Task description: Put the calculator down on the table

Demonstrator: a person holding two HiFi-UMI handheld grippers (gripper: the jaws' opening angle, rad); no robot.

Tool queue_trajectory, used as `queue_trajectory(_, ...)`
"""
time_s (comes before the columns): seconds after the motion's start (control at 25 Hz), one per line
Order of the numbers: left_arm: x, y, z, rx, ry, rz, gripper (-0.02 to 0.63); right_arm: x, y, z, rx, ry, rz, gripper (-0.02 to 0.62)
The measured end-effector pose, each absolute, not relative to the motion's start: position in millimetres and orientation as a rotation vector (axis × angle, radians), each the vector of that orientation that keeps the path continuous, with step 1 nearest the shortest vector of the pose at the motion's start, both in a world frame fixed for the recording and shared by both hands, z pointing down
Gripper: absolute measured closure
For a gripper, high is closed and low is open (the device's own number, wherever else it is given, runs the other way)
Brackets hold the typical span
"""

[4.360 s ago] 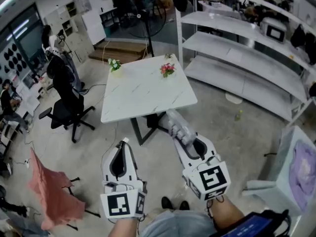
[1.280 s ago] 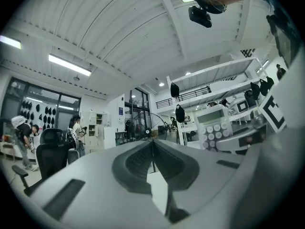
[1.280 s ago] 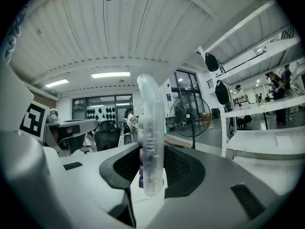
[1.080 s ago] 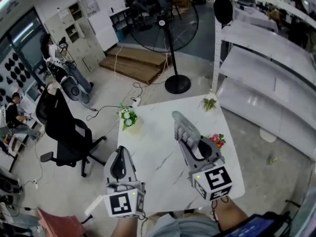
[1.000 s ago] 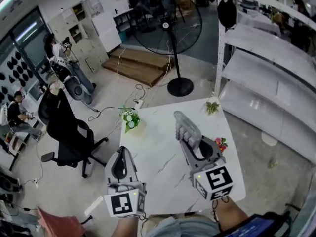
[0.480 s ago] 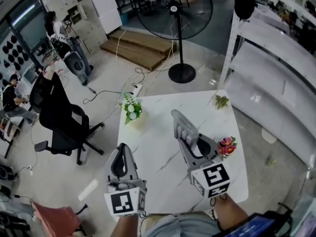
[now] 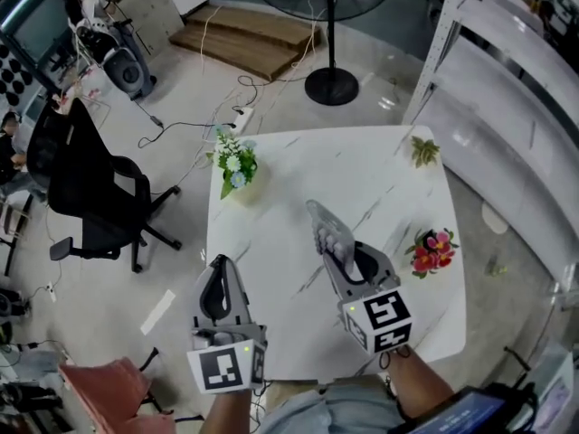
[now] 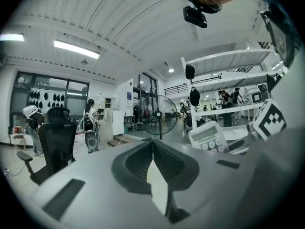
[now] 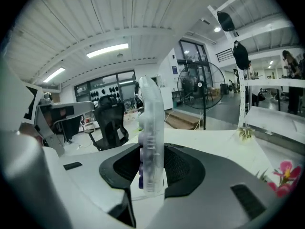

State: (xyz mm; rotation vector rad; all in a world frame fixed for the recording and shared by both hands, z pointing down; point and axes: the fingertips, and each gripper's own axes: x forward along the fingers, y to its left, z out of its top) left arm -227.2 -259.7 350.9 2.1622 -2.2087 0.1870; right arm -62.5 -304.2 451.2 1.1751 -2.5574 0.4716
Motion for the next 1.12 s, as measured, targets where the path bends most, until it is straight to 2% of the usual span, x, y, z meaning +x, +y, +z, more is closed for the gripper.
queue_trajectory(0.48, -232.9, -275.3, 415.4, 2.111, -2.101, 0.247, 0.597, -71.1, -289.9, 543.2, 1.087, -2.412, 0.668, 0.448)
queue_trajectory(1.12, -248.2, -290.9, 439.6, 2.088, -2.055, 0.275, 0.597, -81.5, -300.6, 570.5, 1.122, -2.325, 0.943, 0.448)
